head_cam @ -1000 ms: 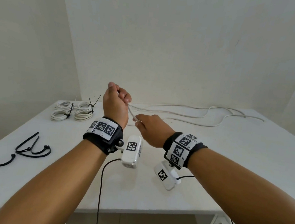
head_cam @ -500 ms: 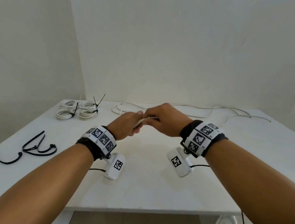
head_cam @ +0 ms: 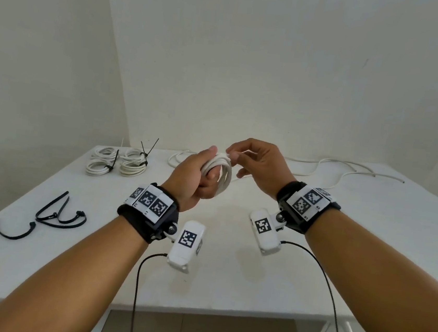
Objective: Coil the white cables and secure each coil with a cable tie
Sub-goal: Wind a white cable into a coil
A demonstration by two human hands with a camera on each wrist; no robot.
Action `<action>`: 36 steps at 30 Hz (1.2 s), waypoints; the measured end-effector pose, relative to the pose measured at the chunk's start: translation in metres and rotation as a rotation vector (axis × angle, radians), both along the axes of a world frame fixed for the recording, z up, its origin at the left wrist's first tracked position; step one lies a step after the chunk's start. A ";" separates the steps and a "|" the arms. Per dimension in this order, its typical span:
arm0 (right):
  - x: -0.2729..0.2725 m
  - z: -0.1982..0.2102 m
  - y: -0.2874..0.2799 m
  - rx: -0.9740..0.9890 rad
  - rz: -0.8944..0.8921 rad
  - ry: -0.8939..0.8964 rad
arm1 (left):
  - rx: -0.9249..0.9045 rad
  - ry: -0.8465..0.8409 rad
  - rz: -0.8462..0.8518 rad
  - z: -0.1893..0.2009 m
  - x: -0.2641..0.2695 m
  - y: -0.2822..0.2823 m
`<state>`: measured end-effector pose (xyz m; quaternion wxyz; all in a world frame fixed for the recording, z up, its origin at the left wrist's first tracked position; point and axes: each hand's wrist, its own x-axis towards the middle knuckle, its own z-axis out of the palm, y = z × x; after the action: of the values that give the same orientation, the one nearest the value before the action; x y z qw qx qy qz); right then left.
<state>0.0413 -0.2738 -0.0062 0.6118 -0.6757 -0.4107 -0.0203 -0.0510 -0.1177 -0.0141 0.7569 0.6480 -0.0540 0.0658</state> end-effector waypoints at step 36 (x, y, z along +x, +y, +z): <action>-0.048 -0.019 0.080 -0.291 -0.084 -0.238 | 0.075 0.162 0.381 0.003 -0.030 0.065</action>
<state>-0.0067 -0.1942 -0.0250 0.4534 -0.7665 -0.4501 -0.0658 -0.0808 -0.0532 -0.0113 0.7080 0.6773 0.1280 0.1534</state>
